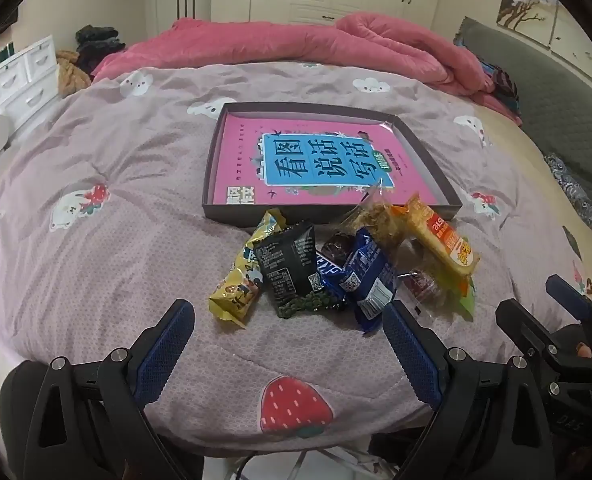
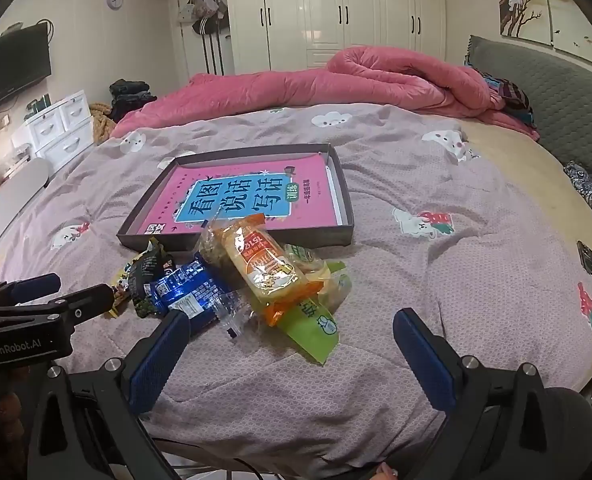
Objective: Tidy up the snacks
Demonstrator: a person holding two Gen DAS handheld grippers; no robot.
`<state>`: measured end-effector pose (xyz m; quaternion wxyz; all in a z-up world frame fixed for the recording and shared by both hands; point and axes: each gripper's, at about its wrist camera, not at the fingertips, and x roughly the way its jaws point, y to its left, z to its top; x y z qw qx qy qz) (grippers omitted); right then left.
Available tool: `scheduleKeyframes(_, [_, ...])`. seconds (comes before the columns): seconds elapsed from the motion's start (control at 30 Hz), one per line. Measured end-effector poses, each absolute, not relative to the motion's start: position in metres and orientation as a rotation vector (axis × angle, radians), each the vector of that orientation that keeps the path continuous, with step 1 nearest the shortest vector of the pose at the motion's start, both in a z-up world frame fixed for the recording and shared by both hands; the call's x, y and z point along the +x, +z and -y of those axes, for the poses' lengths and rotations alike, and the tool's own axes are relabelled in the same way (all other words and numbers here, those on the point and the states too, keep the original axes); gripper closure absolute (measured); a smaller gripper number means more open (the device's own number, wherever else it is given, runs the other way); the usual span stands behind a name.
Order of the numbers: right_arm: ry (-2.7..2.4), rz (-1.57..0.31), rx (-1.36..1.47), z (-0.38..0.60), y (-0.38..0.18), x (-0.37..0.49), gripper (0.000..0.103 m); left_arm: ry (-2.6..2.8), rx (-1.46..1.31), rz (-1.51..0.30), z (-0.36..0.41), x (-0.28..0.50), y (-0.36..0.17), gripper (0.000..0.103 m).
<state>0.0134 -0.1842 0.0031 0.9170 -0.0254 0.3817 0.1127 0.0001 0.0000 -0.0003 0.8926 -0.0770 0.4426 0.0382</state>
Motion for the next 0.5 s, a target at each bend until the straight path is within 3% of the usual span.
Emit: scheduleKeyframes(0.5, [0.239, -0.790, -0.043, 0.1860, 0.0023, 0.0132, 0.001, 0.079, -0.158, -0.930, -0.0034, 0.0037, 0.0001, 0.008])
